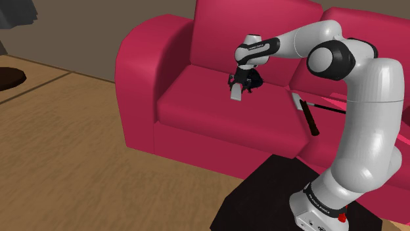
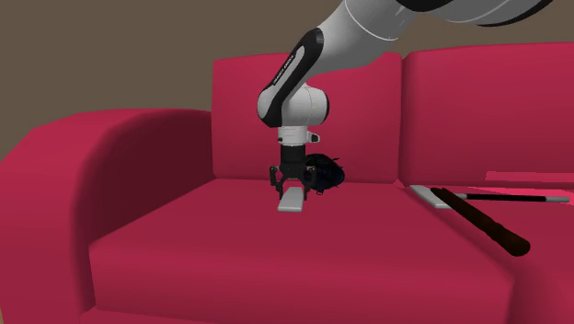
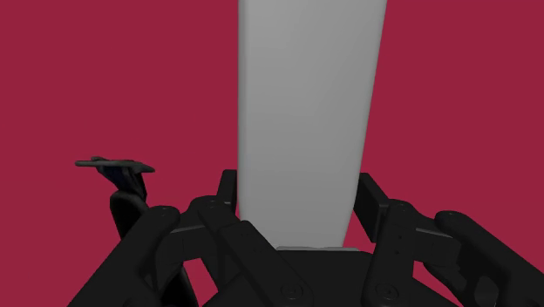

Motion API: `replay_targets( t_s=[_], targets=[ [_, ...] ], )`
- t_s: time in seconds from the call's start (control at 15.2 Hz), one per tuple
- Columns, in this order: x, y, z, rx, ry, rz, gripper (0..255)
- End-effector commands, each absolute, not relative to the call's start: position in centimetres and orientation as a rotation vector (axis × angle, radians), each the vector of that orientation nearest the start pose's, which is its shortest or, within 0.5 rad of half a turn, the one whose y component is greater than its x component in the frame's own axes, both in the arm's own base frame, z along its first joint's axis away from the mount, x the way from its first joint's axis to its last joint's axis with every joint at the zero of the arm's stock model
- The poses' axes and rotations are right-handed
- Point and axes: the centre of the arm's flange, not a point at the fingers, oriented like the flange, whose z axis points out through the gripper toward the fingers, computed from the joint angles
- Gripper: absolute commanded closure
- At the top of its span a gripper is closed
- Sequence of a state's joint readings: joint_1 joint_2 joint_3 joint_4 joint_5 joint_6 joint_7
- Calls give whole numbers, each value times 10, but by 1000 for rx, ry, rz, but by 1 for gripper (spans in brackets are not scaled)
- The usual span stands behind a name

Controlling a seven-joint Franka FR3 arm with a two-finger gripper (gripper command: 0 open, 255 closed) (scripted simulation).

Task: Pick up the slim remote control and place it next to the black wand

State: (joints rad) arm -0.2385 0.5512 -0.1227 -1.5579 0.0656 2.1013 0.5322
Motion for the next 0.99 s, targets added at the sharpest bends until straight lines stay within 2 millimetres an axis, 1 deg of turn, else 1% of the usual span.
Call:
replay_targets(
  t_s=[0.0,0.92],
  targets=[
    [655,-231,333,-2830,1382,4,255],
    [655,-231,407,-2830,1382,4,255]
  ],
)
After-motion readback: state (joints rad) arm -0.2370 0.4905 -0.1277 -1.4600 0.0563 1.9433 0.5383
